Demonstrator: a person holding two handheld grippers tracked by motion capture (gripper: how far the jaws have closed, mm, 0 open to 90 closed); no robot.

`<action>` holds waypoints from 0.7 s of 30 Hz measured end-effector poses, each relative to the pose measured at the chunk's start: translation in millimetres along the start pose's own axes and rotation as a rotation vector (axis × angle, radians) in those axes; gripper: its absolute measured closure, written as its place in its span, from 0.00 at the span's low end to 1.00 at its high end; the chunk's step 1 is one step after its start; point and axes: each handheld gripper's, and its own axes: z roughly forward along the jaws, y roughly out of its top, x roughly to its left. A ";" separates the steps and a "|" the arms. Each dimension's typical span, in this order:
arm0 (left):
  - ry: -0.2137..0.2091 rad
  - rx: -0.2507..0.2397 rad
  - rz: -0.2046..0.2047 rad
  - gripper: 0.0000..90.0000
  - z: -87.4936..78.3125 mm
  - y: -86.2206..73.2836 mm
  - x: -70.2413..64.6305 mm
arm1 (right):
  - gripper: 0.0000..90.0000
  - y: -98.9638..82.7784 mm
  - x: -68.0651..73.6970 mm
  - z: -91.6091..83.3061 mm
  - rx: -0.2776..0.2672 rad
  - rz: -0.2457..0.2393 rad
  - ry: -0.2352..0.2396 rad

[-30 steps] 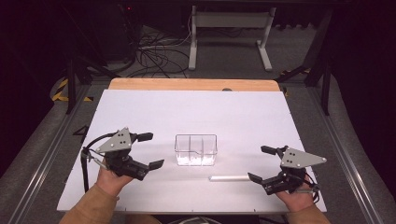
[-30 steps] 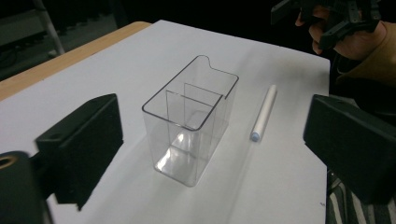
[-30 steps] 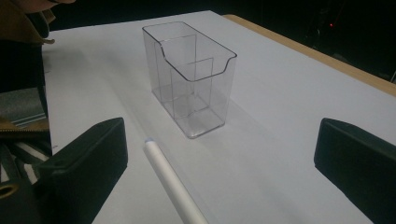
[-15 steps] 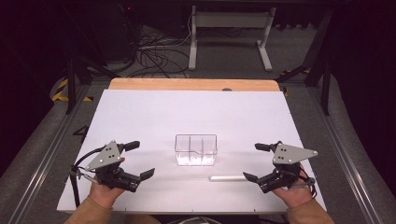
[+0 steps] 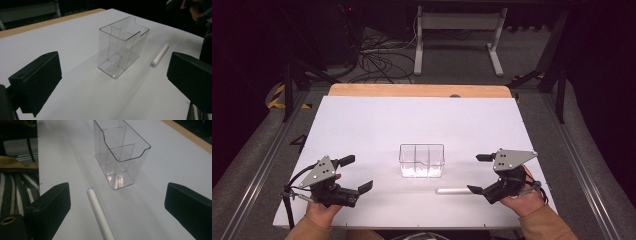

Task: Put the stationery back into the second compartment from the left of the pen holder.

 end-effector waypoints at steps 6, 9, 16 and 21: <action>0.034 -0.012 -0.004 0.01 -4.5 -6.9 2.3 | 0.12 7.0 -0.4 6.5 0.097 -0.044 0.025; 0.049 -0.018 -0.006 0.01 -6.8 -8.9 3.8 | 0.13 9.1 0.4 11.9 0.120 -0.053 0.039; 0.083 -0.041 -0.015 0.01 -12.4 -11.8 5.9 | 0.16 8.1 -0.7 26.2 0.206 -0.076 0.069; 0.097 -0.041 -0.006 0.01 -13.3 -12.6 5.4 | 0.18 6.5 -1.1 34.5 0.258 -0.093 0.086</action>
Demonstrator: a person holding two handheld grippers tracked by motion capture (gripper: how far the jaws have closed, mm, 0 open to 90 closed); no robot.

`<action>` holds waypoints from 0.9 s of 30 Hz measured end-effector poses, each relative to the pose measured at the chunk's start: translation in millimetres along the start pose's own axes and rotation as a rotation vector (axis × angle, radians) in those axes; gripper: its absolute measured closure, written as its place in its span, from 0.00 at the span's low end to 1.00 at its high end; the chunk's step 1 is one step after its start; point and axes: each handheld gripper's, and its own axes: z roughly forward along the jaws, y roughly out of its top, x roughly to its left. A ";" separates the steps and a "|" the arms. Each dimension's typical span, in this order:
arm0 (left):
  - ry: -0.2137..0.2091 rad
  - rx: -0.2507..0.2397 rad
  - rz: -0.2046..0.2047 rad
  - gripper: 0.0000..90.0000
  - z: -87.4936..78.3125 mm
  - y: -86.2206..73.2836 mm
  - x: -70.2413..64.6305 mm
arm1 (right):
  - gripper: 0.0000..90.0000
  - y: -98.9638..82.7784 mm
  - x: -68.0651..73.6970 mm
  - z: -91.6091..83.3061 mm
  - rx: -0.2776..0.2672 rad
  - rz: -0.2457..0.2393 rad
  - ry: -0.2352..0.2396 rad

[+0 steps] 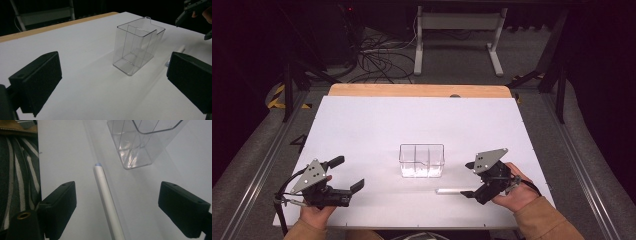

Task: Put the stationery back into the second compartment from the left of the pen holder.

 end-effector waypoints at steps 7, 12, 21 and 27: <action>-0.009 0.005 0.004 0.01 0.2 -1.0 -0.2 | 0.25 1.1 -0.2 11.0 0.069 -0.022 0.045; -0.015 0.002 0.002 0.01 0.0 -1.5 -0.4 | 0.31 1.9 -1.5 19.1 0.119 -0.020 0.083; -0.018 0.005 0.000 0.01 0.5 -2.2 -0.4 | 0.41 4.7 -3.7 29.5 0.217 -0.070 0.101; -0.015 0.002 0.003 0.01 0.3 -2.2 -0.2 | 0.46 6.1 -3.5 37.3 0.246 -0.107 0.116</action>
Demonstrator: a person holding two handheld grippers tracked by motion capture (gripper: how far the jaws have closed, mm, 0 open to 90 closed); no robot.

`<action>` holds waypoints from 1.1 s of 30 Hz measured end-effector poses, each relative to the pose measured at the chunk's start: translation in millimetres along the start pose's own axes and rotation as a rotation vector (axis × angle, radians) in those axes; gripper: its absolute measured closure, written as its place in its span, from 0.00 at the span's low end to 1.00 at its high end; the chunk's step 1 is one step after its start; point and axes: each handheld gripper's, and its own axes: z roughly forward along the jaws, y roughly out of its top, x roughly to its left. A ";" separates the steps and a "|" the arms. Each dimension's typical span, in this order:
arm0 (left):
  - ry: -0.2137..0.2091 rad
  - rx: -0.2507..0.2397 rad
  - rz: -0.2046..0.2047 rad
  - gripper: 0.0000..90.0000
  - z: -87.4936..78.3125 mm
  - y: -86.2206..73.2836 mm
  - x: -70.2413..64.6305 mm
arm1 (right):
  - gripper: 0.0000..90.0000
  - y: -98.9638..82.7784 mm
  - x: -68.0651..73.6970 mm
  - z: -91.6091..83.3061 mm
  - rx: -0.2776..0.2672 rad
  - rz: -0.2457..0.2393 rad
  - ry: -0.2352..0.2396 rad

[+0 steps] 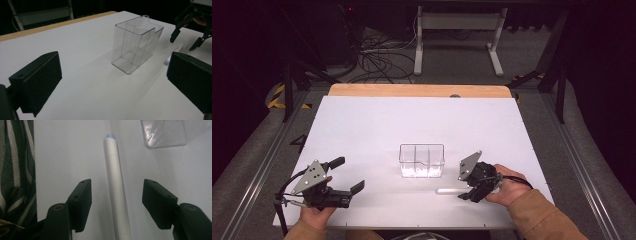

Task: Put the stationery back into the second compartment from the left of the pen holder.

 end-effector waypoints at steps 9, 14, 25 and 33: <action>0.001 0.002 -0.006 0.01 -1.7 -0.6 -0.6 | 0.54 3.8 0.7 7.0 0.018 -0.066 0.017; 0.010 0.003 -0.002 0.01 -3.0 -1.6 -0.5 | 0.61 4.8 -1.4 12.6 0.045 -0.073 0.035; 0.017 0.002 -0.005 0.01 -5.1 -2.4 -0.6 | 0.76 8.0 -2.9 19.9 0.090 -0.080 0.013; 0.014 0.004 -0.007 0.01 -4.7 -2.5 -1.0 | 0.81 7.9 -3.9 22.8 0.096 -0.103 0.010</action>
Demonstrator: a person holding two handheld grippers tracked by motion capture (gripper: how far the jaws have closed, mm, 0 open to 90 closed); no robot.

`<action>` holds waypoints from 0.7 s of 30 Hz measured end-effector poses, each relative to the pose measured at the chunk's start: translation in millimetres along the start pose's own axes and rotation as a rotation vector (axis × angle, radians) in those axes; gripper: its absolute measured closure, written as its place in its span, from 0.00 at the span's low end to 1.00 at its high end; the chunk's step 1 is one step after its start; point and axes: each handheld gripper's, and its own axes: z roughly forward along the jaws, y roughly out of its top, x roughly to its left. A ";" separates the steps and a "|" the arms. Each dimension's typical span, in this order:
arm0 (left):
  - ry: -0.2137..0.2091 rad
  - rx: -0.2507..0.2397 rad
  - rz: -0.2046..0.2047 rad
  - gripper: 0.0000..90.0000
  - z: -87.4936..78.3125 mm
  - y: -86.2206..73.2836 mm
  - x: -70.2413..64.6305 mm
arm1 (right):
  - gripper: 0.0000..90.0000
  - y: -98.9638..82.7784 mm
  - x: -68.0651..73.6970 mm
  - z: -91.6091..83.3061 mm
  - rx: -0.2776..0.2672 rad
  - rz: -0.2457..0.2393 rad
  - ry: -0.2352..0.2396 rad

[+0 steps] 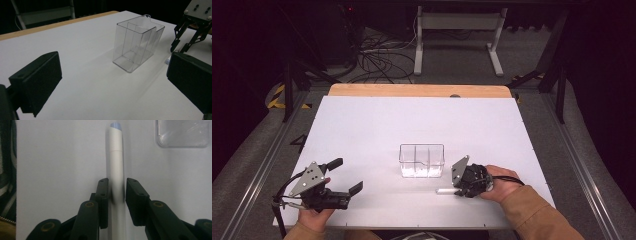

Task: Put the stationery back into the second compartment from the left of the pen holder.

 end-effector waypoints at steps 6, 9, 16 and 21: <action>0.003 -0.002 0.000 0.01 -0.2 -0.1 0.4 | 0.86 1.2 0.0 1.9 0.007 -0.002 0.001; 0.001 0.000 -0.003 0.01 0.0 -0.2 0.3 | 0.87 1.4 0.8 2.0 0.007 -0.005 0.000; -0.002 0.003 0.004 0.01 -0.1 -0.1 0.3 | 0.87 1.5 1.1 2.5 0.001 -0.025 -0.009; 0.000 0.003 0.005 0.01 -0.3 0.0 0.2 | 0.87 1.8 1.1 2.4 0.002 -0.029 -0.008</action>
